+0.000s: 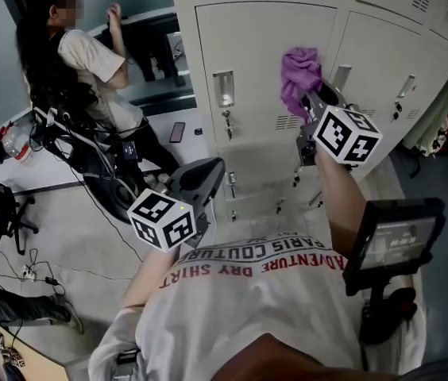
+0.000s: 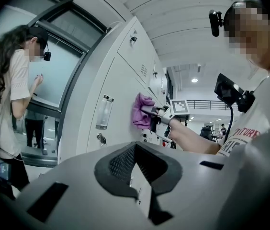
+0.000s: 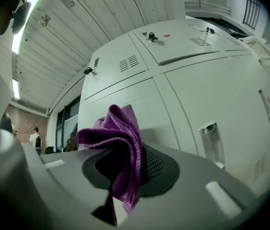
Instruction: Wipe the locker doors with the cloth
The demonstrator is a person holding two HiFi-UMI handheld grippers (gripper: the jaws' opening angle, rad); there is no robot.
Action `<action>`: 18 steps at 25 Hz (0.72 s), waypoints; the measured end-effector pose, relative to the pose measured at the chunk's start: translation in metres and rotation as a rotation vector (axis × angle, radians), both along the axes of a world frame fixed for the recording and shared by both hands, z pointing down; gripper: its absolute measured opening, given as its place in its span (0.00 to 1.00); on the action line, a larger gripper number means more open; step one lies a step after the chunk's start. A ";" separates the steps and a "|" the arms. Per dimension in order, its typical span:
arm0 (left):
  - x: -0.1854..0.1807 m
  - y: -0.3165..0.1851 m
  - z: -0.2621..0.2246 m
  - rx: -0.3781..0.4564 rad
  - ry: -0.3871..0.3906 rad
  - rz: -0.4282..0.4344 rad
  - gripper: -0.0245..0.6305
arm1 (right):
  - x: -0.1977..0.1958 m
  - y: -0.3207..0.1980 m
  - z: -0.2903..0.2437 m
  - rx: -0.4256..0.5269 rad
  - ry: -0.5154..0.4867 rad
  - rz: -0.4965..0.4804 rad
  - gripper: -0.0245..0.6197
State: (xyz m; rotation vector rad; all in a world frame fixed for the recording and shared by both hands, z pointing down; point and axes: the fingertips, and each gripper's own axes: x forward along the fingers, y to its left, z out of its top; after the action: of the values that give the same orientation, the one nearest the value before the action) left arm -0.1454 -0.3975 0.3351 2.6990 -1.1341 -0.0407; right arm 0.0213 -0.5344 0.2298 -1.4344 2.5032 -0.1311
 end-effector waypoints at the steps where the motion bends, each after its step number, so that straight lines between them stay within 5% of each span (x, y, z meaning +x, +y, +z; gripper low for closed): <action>1: -0.002 0.001 0.000 0.000 0.000 -0.006 0.04 | -0.012 0.004 0.002 0.001 0.009 -0.028 0.14; 11: -0.027 0.005 0.003 -0.004 0.005 -0.068 0.04 | -0.119 0.025 0.053 -0.044 0.118 -0.271 0.14; 18: -0.041 0.005 0.006 -0.014 0.003 -0.114 0.04 | -0.152 0.010 0.085 -0.084 0.176 -0.310 0.14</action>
State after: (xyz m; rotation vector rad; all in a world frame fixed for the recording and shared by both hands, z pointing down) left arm -0.1864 -0.3925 0.3411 2.6186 -1.2818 -0.0550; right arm -0.1310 -0.5249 0.3147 -1.1193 2.8842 -0.1747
